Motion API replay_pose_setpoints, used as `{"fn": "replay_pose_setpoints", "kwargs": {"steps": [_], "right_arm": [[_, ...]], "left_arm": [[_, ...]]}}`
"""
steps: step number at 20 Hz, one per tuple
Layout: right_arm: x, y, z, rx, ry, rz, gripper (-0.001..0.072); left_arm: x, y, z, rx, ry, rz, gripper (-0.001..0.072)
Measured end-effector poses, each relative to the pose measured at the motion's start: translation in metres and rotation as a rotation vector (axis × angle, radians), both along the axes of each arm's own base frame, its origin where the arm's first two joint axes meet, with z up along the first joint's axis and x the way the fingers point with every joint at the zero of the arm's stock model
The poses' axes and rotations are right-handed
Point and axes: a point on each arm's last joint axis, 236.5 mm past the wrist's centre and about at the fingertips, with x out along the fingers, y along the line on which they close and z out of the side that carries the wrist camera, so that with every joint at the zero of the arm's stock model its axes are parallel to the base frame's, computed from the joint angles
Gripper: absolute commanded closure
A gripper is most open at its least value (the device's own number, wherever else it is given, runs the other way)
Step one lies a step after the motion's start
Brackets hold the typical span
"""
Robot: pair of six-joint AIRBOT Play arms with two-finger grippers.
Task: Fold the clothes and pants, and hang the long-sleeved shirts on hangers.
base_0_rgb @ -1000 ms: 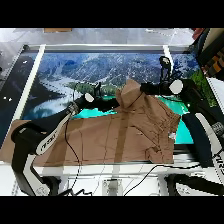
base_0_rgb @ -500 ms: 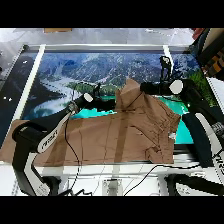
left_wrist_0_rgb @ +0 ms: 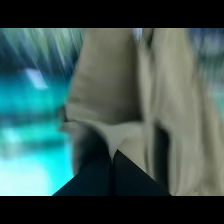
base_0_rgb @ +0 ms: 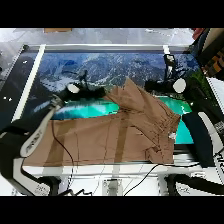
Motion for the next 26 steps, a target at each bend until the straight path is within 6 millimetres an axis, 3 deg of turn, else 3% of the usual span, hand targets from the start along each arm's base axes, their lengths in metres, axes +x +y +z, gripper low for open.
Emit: {"fn": "replay_pose_setpoints", "kwargs": {"steps": [3,5,7,8,9,12,16,21,24,26], "right_arm": [[0.004,-0.033,0.008,-0.012,-0.014,-0.061,0.0292],[0.004,-0.061,0.018,-0.018,-0.035,-0.117,0.0441],[0.003,-0.098,0.034,-0.032,-0.069,-0.188,0.0459],[0.0,-0.118,0.042,-0.036,-0.086,-0.228,0.0514],[-0.003,-0.138,0.049,-0.044,-0.101,-0.268,0.0672],[-0.019,-0.195,0.066,-0.066,-0.128,-0.384,0.0676],[-0.05,-0.247,0.061,-0.084,-0.064,-0.485,0.0676],[-0.094,-0.271,0.032,-0.166,0.112,-0.415,0.0678],[-0.127,-0.269,-0.008,-0.178,0.288,-0.291,0.0678],[-0.15,-0.249,-0.04,-0.099,0.402,-0.194,0.0678]], "left_arm": [[0.03,0.073,0.06,0.026,-0.16,0.123,0.0695],[0.039,0.121,0.095,0.06,-0.254,0.187,0.0695],[0.042,0.168,0.128,0.116,-0.351,0.241,0.0695],[0.041,0.186,0.141,0.145,-0.39,0.259,0.0694],[0.04,0.203,0.151,0.172,-0.421,0.274,0.0695],[0.035,0.238,0.164,0.287,-0.482,0.281,0.0694],[0.027,0.267,0.152,0.507,-0.489,0.216,0.0695],[0.024,0.302,0.148,0.711,-0.5,0.198,0.0695],[0.033,0.317,0.178,0.78,-0.605,0.272,0.0695],[0.035,0.324,0.211,0.813,-0.701,0.341,0.0695]]}}
